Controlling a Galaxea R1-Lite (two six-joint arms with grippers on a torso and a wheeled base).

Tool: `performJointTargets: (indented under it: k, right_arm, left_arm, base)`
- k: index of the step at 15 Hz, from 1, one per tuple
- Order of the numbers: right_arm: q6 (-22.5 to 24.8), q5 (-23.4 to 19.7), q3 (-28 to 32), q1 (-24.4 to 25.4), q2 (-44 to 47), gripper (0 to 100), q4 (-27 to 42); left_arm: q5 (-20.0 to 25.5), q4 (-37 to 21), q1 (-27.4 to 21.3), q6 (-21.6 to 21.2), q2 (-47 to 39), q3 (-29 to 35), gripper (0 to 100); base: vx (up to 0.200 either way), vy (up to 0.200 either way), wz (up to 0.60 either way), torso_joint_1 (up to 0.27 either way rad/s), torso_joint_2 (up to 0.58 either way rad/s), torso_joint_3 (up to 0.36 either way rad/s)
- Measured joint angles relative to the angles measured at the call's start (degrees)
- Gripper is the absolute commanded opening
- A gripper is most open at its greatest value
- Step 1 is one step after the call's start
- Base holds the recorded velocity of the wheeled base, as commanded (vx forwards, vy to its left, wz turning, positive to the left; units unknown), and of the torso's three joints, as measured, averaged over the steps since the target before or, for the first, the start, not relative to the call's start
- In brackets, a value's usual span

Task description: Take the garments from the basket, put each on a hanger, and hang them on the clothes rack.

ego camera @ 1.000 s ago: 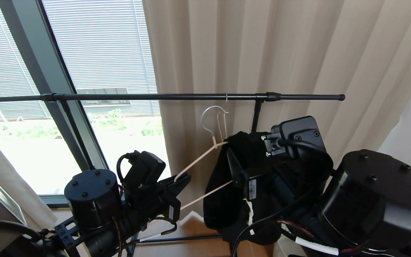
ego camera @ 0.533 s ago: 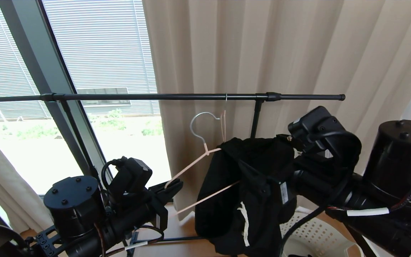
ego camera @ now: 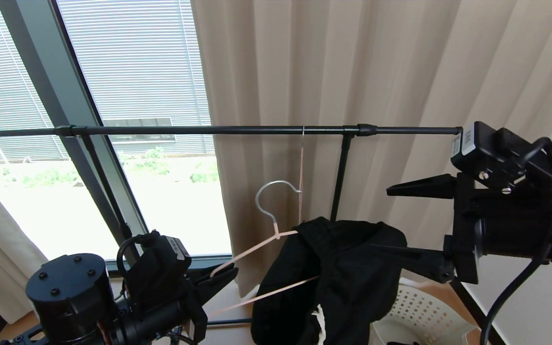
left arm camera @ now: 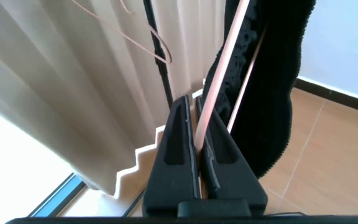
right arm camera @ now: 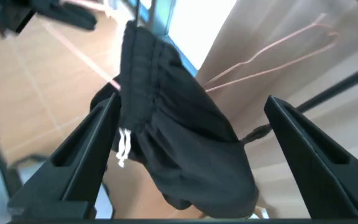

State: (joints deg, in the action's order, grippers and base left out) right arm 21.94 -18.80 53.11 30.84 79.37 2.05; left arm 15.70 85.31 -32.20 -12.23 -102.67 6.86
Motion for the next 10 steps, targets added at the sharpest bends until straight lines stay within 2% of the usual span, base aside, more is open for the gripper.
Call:
performJointTargets:
  k: [2, 3, 6, 10]
  right_arm:
    - [8.06, -4.62, 4.02, -2.54, 0.48, 100, 9.89]
    - [10.08, -6.33, 5.95, -3.12, 1.05, 100, 12.34]
    - [13.60, -10.05, 11.39, -3.64, 4.14, 100, 20.26]
    - [13.93, -10.09, 10.42, -3.61, 7.59, 100, 20.42]
  left_arm:
    - [2.63, 0.02, -0.02, -1.05, 1.02, -1.74, 0]
    - [2.99, 0.02, -0.07, -1.43, 1.40, -2.35, 0]
    - [3.40, 0.00, -0.55, -3.23, 2.18, -3.95, 0]
    - [3.36, 0.02, -2.23, -3.16, 3.13, -4.06, 0]
  base:
    - [0.000, 0.000, 0.00, 0.000, 0.00, 0.000]
    - [0.000, 0.000, 0.00, 0.000, 0.00, 0.000]
    - [0.000, 0.000, 0.00, 0.000, 0.00, 0.000]
    - [0.000, 0.000, 0.00, 0.000, 0.00, 0.000]
